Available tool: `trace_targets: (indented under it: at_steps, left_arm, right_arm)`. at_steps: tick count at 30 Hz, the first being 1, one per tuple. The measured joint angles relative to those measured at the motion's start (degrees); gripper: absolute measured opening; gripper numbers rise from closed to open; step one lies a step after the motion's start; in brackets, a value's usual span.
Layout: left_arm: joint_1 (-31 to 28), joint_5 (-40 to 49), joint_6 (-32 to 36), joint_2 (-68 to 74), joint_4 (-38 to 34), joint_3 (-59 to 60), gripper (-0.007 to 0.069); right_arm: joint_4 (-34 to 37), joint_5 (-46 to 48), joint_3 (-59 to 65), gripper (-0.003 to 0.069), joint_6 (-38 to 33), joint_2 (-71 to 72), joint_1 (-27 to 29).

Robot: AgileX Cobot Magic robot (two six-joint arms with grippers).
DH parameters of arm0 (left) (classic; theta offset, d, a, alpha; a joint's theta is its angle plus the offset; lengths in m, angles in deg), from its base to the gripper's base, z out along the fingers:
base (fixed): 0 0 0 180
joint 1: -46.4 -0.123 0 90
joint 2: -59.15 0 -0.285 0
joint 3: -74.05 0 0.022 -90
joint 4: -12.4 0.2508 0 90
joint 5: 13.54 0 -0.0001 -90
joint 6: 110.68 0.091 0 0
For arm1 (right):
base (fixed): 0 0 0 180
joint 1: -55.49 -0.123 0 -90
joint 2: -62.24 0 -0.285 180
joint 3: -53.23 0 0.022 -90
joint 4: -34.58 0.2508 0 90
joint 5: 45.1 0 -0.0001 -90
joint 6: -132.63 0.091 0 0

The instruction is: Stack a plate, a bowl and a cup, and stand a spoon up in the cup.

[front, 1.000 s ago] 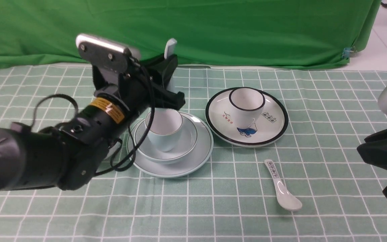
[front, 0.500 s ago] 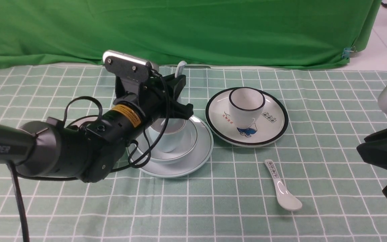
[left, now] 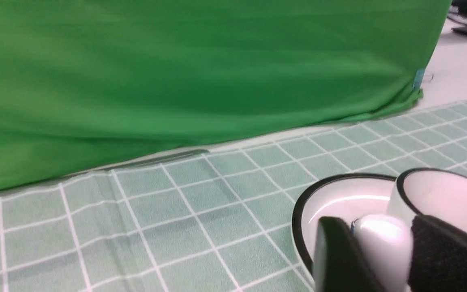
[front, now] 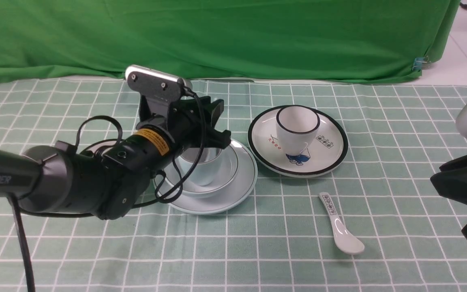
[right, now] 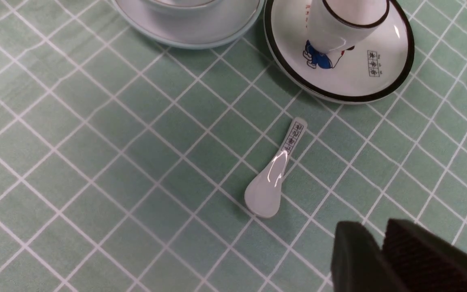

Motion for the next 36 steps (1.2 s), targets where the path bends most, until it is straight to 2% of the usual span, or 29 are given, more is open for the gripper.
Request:
trace_targets:
  at_steps: [1, 9, 14, 18, 21, 24, 25, 26, 27, 30, 36]
  left_arm:
    - [0.00, 0.51, 0.00, 0.00, 0.00, 0.00, 0.0295]
    - [0.00, 8.08, -0.51, -7.32, 0.00, 1.29, 0.0430]
    - [0.00, 12.09, -0.51, -15.78, 0.00, 3.87, 0.0480]
    - [0.15, 17.06, -0.71, -26.23, 0.05, 7.03, 0.0482]
    - [0.57, 21.62, -1.00, -36.21, 0.05, 10.45, 0.0422]
    - [1.35, 26.40, -1.37, -48.89, 0.05, 15.10, 0.0287]
    - [1.49, 29.55, -2.04, -58.11, 0.11, 19.26, 0.0149]
    - [1.61, 31.12, -2.49, -62.57, 0.18, 21.94, 0.0083]
    - [1.61, 31.98, -3.11, -66.93, 0.18, 24.25, 0.0050]
    - [1.61, 33.08, -2.98, -80.65, 0.18, 32.44, 0.0011]
    - [1.61, 34.43, -2.40, -89.46, 0.18, 38.88, 0.0011]
  right_arm:
    - [0.00, 0.00, 0.00, 0.0148, 0.00, 0.00, 0.00]
    - [0.00, 0.17, 0.00, 0.0159, -0.04, 0.00, 0.00]
    - [0.00, 0.17, 0.00, 0.0165, -0.04, 0.00, 0.00]
    - [0.00, 0.18, -0.13, 0.0169, 0.41, 0.06, 0.00]
    - [0.00, 0.18, -0.41, 0.0166, 1.46, 0.92, 0.00]
    - [0.00, 1.02, -0.26, 0.0129, 2.59, 2.66, 0.00]
    - [0.00, 1.92, 0.54, 0.0082, 4.06, 4.33, 0.00]
    - [0.00, 2.21, 1.25, 0.0052, 5.40, 5.51, 0.00]
    - [0.00, 2.34, 2.00, 0.0034, 6.52, 6.51, 0.00]
    - [0.00, 1.96, 4.12, 0.0018, 10.24, 9.57, 0.00]
    - [0.00, 1.66, 5.66, 0.0027, 15.15, 10.76, 0.00]
